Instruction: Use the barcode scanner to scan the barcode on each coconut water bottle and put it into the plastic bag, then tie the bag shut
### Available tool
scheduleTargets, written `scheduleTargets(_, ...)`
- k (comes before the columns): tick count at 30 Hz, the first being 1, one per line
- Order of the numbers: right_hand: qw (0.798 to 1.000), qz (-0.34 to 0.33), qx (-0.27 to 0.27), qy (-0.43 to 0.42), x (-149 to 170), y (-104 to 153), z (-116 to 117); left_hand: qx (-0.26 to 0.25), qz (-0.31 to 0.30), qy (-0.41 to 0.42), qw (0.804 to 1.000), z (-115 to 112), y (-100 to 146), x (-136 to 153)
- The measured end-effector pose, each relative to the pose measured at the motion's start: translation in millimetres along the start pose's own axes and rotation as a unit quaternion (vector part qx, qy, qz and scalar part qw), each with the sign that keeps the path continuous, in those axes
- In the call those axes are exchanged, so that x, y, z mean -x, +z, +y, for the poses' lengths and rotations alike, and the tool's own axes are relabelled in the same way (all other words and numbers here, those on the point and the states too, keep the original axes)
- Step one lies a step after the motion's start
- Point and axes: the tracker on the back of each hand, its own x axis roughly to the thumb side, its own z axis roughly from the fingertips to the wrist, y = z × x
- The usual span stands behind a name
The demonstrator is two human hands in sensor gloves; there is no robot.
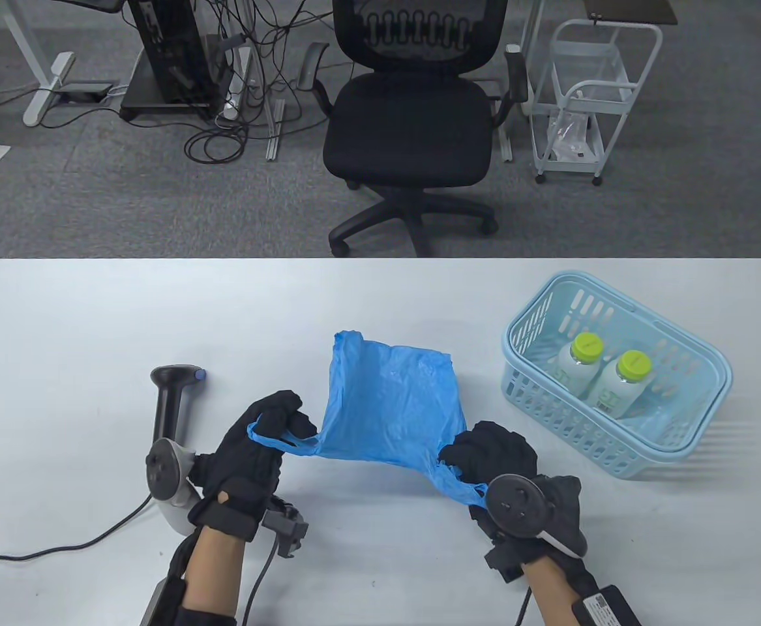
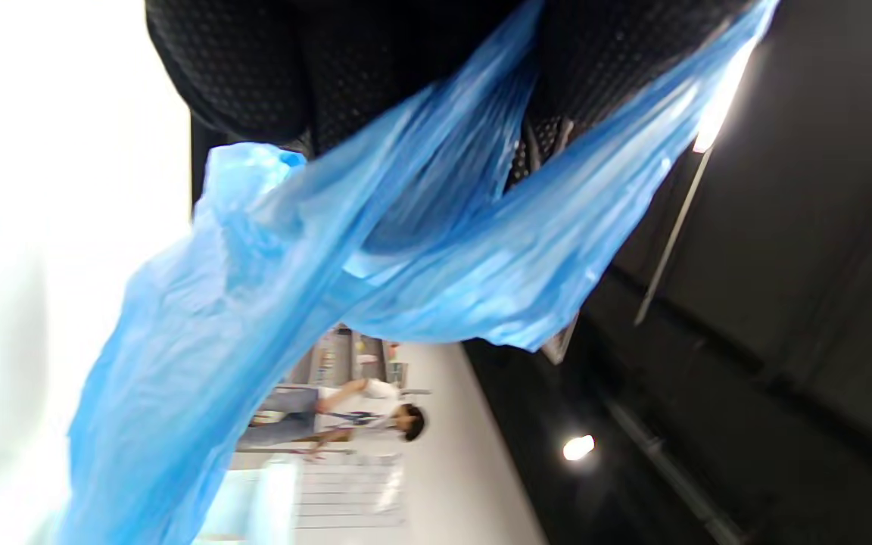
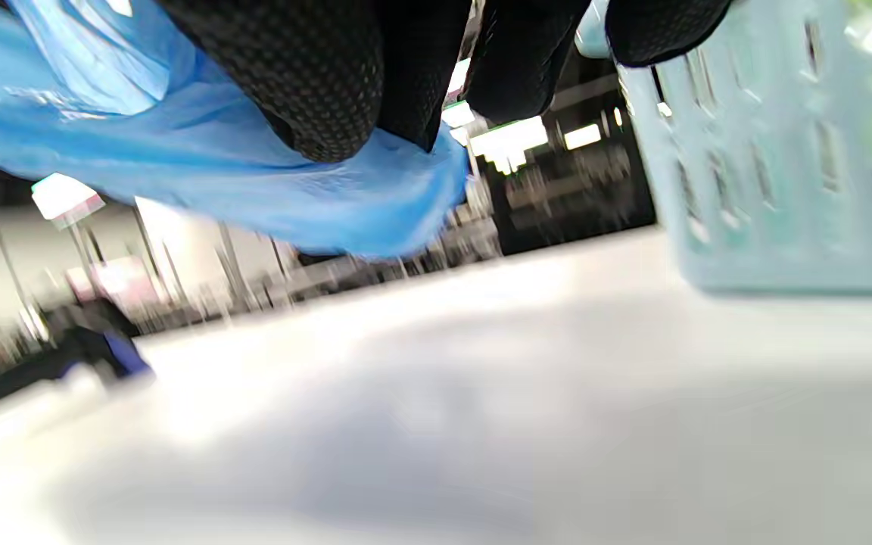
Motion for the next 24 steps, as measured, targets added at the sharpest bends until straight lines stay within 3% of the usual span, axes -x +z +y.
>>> scheduleTargets(4,0.998,0.052,-0.039,-0.024,15,0,-15,0.000,0.010,-0.100,0.995,-7,2,4)
scheduleTargets(7,0.985,0.049,0.071,-0.149,27,10,-41,-0.015,0.016,-0.116,0.993,-12,2,7)
scheduleTargets(9,0.971,0.012,0.126,-0.204,22,16,-49,-0.010,0.011,-0.143,0.990,-16,3,6)
scheduleTargets(11,0.977,-0.037,0.089,-0.191,1,16,-40,-0.003,0.006,-0.143,0.990,-25,3,6)
scheduleTargets(14,0.992,-0.102,-0.063,-0.041,-46,10,-1,0.012,0.007,-0.098,0.995,-43,5,7)
scheduleTargets(17,0.992,-0.115,-0.050,0.022,-71,5,16,0.037,0.008,-0.074,0.997,-58,6,7)
scheduleTargets(24,0.993,-0.062,-0.053,-0.088,-46,-1,16,0.073,0.006,-0.074,0.995,-64,5,12)
